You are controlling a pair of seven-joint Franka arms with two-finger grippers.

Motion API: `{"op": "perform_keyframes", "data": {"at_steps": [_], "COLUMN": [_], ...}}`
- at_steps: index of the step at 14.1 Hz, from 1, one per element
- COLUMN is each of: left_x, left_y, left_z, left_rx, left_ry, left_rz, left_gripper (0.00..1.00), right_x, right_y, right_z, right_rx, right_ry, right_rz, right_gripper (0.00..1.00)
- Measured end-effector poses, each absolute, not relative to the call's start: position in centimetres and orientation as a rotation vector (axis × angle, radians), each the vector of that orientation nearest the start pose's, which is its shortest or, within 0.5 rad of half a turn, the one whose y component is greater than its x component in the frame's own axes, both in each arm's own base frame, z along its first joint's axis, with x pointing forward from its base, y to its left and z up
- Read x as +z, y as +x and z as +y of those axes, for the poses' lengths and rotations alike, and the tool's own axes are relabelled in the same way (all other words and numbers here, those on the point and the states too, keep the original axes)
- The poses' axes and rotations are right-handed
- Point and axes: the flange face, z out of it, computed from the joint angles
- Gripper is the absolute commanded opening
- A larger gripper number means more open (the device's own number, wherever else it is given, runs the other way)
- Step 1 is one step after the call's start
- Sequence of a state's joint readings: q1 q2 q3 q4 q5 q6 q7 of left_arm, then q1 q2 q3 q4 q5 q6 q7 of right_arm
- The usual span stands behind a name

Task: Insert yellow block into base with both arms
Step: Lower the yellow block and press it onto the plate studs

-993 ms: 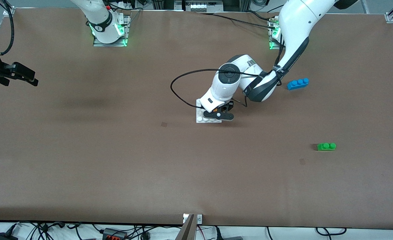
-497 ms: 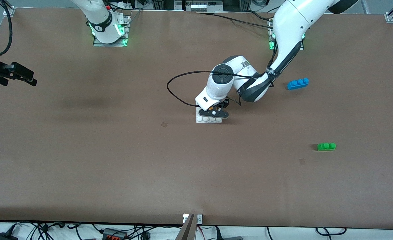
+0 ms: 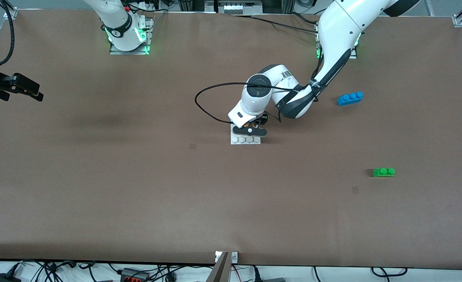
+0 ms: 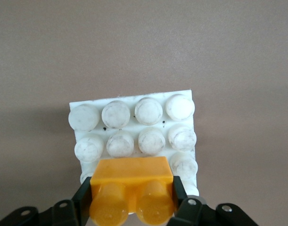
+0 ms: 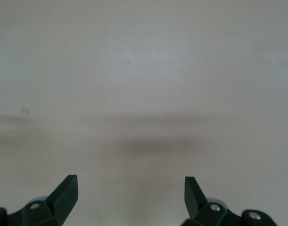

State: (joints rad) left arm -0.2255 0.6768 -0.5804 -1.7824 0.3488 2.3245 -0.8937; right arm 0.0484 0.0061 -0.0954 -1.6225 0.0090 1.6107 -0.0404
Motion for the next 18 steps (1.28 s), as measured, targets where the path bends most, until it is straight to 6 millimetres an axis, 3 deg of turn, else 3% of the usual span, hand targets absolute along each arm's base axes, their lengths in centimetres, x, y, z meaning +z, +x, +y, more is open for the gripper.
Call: {"op": "perform_keyframes", "data": {"at_steps": [8, 18], "left_x": [22.3, 21.7], "left_y": [46.6, 46.3], "left_z": [-45.7, -45.7], "left_rx": [0.1, 0.062], "left_ry": [-3.186, -3.16], "left_rz": [0.137, 0.163], "left_gripper": [0.54, 0.54], "right_x": [60.0, 60.0], "right_y": [55.8, 55.7], "right_z": [-2.8, -3.8], "right_rx": [0.028, 0.028], "right_ry": [-3.132, -3.132], "right_rz": [0.019, 0.049], "right_gripper": [1.0, 1.0]}}
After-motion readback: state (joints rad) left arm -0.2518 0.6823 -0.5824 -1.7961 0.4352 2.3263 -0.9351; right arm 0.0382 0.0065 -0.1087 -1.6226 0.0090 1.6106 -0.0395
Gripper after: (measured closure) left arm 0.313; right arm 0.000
